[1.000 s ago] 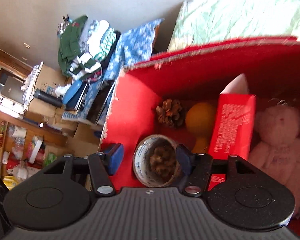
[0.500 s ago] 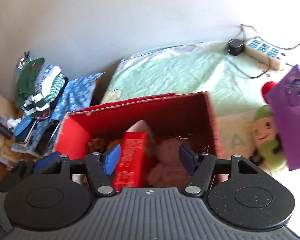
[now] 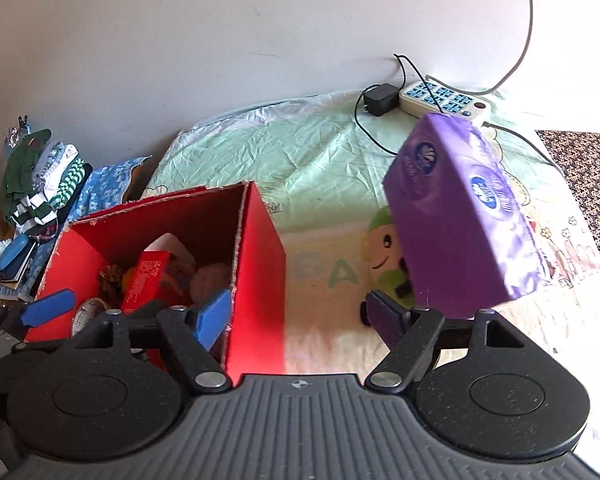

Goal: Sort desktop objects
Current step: 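Move the right tool back to the purple tissue pack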

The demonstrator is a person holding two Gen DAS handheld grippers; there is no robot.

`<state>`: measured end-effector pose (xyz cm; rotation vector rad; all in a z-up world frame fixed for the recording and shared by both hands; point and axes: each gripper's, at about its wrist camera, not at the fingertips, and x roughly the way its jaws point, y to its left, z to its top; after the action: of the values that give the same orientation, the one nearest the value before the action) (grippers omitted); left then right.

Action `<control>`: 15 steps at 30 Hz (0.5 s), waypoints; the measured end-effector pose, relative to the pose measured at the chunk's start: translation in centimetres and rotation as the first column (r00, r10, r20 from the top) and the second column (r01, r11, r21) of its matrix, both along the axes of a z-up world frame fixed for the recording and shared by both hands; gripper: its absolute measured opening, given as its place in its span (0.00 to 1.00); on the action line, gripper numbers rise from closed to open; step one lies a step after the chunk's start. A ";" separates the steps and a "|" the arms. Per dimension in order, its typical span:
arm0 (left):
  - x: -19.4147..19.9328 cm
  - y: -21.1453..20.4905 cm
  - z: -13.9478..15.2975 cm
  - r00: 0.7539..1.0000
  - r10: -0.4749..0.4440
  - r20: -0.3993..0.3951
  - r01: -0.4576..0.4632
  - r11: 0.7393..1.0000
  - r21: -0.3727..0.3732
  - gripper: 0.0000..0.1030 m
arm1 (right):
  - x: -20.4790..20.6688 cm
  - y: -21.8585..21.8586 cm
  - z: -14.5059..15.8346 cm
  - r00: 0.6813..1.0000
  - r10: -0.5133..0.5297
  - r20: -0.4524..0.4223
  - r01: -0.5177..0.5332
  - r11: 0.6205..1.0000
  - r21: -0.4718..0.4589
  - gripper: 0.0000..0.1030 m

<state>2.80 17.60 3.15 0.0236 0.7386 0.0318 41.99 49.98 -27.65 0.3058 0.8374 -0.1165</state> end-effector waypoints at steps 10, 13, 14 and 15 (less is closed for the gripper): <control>-2.4 -9.1 -0.6 0.999 0.008 -0.040 -0.009 1.000 -0.018 0.99 | -4.2 -5.8 0.1 1.000 0.024 -0.013 -0.024 0.999 -0.045 0.76; -2.6 -11.2 -1.1 0.998 -0.016 -0.058 0.015 1.000 -0.017 0.99 | -5.1 -7.6 -0.1 1.000 0.016 -0.022 -0.017 0.998 -0.054 0.77; -2.4 -11.7 -1.4 0.997 -0.029 -0.065 0.028 1.000 -0.013 0.99 | -5.5 -8.0 -0.1 1.000 0.012 -0.025 -0.014 0.998 -0.057 0.77; -2.3 -12.1 -1.6 0.997 -0.039 -0.073 0.038 0.999 -0.011 0.99 | -5.8 -8.5 -0.2 1.000 0.007 -0.028 -0.009 0.998 -0.059 0.77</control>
<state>0.54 5.54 1.56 0.0300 0.8110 -0.0092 36.21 41.45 -27.89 0.2455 0.8610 -0.1379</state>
